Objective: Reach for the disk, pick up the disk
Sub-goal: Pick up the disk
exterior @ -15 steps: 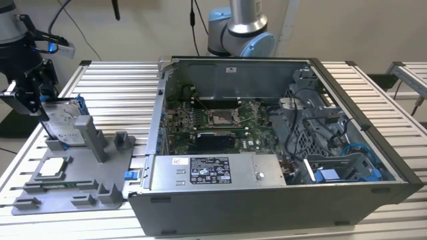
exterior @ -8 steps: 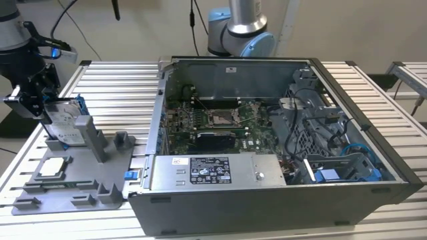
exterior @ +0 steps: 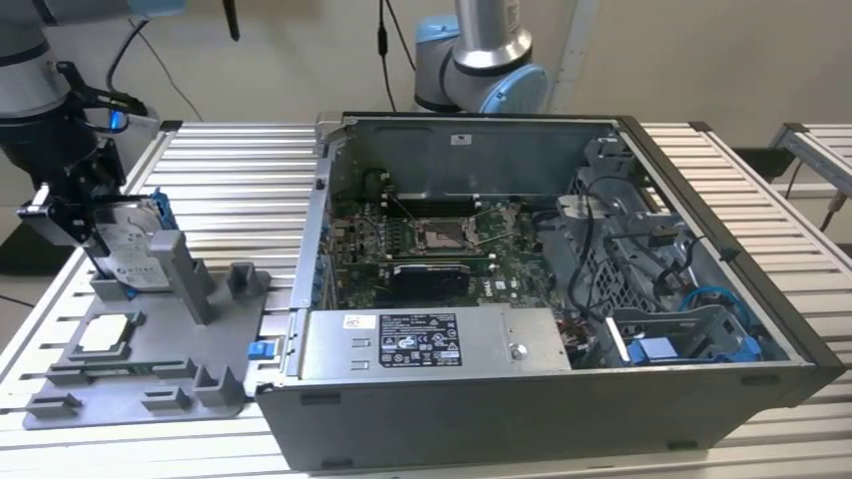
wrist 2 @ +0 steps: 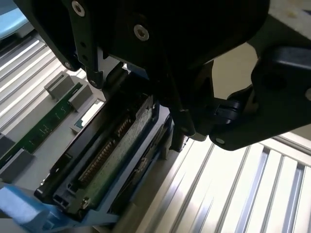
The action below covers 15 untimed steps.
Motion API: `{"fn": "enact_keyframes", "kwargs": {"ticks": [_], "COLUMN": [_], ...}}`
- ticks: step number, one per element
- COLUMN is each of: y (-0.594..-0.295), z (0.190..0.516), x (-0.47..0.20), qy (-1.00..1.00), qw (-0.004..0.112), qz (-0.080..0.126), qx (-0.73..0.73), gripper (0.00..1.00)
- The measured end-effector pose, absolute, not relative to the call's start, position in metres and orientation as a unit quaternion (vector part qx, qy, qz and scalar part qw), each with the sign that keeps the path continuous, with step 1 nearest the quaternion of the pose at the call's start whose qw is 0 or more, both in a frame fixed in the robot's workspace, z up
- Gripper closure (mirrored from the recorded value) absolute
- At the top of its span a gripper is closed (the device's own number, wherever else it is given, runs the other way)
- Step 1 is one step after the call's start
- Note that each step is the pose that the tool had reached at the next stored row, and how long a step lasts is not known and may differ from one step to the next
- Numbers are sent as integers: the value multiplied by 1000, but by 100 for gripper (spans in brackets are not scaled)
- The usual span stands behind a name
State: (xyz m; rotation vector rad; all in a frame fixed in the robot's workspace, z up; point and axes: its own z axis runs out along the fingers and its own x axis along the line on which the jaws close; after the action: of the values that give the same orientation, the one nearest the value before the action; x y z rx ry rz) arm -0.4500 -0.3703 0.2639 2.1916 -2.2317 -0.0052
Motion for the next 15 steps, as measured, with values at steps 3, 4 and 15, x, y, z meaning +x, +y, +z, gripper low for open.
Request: {"fn": "enact_keyframes", "kwargs": {"ticks": [3,4,15], "y": [-370,-370,-370], "z": [261,260,260], "x": [-451,-451,-451], "qy": [-713,-713,-713], "qw": [7,7,2], "qz": [-2,-3,-5], "qx": [701,701,701], "gripper": [0,0,100]}}
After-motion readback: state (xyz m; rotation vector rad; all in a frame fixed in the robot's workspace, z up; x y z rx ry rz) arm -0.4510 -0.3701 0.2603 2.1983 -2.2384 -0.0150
